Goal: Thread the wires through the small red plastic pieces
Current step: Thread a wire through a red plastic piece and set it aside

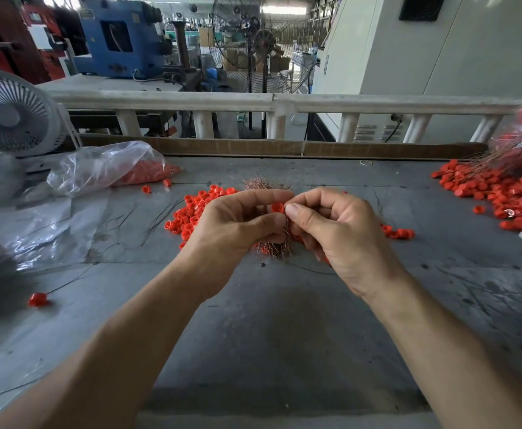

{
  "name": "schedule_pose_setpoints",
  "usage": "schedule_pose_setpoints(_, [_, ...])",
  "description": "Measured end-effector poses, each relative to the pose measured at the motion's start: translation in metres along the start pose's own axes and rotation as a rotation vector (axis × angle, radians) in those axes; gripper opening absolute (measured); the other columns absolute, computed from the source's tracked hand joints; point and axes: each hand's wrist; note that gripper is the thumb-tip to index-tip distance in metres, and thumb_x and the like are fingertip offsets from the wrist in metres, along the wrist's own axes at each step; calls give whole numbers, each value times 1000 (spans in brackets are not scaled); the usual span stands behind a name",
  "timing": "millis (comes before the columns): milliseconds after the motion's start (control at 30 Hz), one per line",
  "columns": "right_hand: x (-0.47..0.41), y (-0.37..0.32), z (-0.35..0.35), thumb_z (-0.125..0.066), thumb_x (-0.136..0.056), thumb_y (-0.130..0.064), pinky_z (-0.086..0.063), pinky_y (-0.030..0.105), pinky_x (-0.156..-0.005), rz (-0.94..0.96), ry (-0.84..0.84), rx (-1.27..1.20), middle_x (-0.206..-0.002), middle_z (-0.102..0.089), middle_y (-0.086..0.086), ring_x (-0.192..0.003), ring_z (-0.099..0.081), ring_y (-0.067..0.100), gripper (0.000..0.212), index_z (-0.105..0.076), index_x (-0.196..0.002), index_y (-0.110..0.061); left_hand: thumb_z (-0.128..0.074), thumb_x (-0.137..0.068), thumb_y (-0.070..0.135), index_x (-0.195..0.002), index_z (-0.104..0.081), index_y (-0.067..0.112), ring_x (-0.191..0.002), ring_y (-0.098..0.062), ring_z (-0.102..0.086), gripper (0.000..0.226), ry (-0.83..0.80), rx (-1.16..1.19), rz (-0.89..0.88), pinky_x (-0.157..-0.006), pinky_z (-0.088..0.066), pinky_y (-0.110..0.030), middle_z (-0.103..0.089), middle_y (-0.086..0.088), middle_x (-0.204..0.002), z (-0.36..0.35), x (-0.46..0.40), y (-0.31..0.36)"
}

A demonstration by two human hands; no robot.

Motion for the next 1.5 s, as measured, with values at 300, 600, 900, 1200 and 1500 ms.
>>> schedule_pose_setpoints(300, [0,-1,1,-73,-94,-19,-40,13,-45,8,20,27,-65,-68,-1,-53,-56,5,7,-75,-87,-19,-74,-78,10,-107,-67,6,-76,-18,-69,30,47,-47,-35,-73,-60,-27,-72,-7,-85,1,-1,-1])
schedule_pose_setpoints(600, [1,-2,0,-73,-94,-17,-40,13,-45,21,15,69,-64,-69,-2,-51,-56,3,9,-74,-86,-21,-70,-83,12,-101,-80,24,-77,-15,-67,23,53,-92,-80,-74,-59,-26,-72,-5,-88,0,1,2])
schedule_pose_setpoints(900, [2,0,-4,-74,-92,-22,-40,16,-45,30,52,116,-64,-70,-1,-49,-55,4,10,-74,-82,-25,-73,-79,10,-101,-73,11,-75,-14,-69,23,113,-87,-71,-71,-59,-24,-74,-4,-86,-1,1,1])
schedule_pose_setpoints(1200, [3,-3,-4,-74,-93,-18,-39,13,-45,32,66,131,-61,-68,-4,-49,-54,2,12,-74,-82,-24,-70,-81,18,-98,-81,18,-79,-23,-71,20,134,-30,-17,-74,-62,-30,-73,-13,-81,-3,2,4])
schedule_pose_setpoints(1500, [3,-3,-2,-64,-95,-19,-44,14,-50,-14,9,80,-71,-71,-2,-58,-59,3,13,-74,-88,-24,-68,-81,8,-104,-77,7,-81,-22,-73,25,141,90,46,-73,-62,-32,-75,-16,-93,0,1,5])
Point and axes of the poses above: each hand's wrist, its own x-axis away from the middle knuckle, its own z-axis out of the back of the hand, y = z × x
